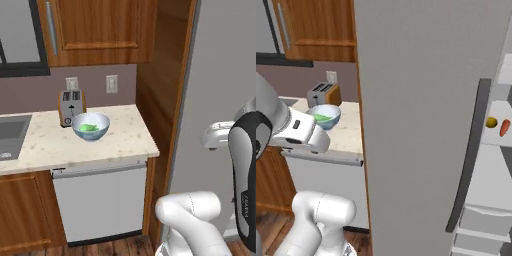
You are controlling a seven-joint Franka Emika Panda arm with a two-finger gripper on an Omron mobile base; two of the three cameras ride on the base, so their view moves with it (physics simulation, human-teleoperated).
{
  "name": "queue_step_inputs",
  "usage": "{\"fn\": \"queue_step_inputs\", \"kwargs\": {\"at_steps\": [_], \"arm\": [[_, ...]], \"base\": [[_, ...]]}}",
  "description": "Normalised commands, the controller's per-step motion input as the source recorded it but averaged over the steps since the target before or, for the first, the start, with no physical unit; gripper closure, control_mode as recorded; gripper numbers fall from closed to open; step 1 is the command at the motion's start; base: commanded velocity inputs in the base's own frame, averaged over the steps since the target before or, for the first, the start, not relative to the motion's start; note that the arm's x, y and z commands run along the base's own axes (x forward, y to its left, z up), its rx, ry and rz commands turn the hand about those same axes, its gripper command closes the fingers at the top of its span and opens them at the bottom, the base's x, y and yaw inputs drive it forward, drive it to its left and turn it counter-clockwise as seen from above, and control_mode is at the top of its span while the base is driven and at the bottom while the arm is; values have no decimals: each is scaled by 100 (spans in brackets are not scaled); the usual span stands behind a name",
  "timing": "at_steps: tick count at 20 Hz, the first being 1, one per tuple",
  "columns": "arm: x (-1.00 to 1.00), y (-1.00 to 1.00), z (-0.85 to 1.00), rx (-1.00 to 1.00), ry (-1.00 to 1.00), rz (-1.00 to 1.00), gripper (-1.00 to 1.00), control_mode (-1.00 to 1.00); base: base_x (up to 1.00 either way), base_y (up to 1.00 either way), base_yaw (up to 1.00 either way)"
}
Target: Take the corn, carrot, and lemon from the freezer and place them in the bowl on the counter.
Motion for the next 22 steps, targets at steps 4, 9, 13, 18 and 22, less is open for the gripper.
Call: {"fn": "queue_step_inputs", "kwargs": {"at_steps": [4,9,13,18,22], "arm": [[0,0,0,0,0,0,-100,100],[0,0,0,0,0,0,-100,100],[0,0,0,0,0,0,-100,100],[0,0,0,0,0,0,-100,100],[0,0,0,0,0,0,-100,100]], "base": [[-3,-66,0],[0,-78,0],[0,-69,0],[3,-59,1],[21,-42,1]]}}
